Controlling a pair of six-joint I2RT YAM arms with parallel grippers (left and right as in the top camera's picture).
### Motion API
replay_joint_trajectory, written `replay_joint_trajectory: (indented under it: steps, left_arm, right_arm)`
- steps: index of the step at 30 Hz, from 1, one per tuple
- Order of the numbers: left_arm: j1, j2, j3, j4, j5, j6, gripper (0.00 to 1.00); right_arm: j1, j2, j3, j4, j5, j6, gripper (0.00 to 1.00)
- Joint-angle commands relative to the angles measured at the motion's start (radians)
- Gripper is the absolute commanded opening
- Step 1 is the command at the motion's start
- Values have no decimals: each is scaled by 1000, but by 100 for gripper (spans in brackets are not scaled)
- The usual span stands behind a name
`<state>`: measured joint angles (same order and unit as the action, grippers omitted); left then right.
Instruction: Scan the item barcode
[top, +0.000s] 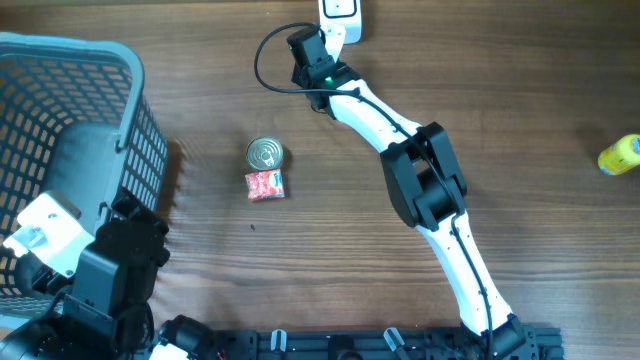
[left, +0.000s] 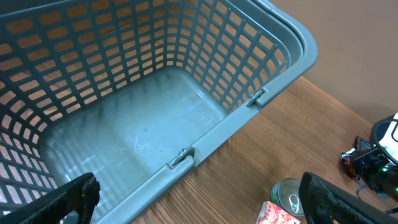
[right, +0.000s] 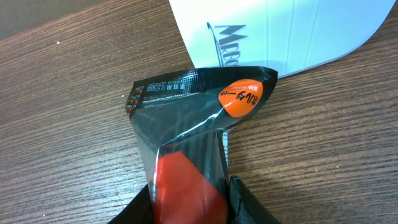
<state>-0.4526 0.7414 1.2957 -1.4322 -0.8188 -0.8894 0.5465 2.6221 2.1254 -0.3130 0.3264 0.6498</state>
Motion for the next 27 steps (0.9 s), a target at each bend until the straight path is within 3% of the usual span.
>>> replay_joint_trajectory:
  steps: [1,6,14,23,27]
  left_arm:
    - [-3,5,-2,2,-24,-5,100]
    - [-3,5,-2,3,-24,-5,100]
    - [-3,5,-2,3,-24,-5,100]
    - [-3,5,-2,2,-24,-5,100]
    - [-3,5,-2,2,-24,-5,100]
  right_arm:
    - [-5,102,-37,-69,-41,4,17]
    - [-5,76,-37,-100,-57,-43,5]
    - [-2,-37,-37,-107,-65,-205,5]
    - [3,-155,-37,-130,-64,-211,5]
    - [4,-174,-37,-84,-87,-310,5]
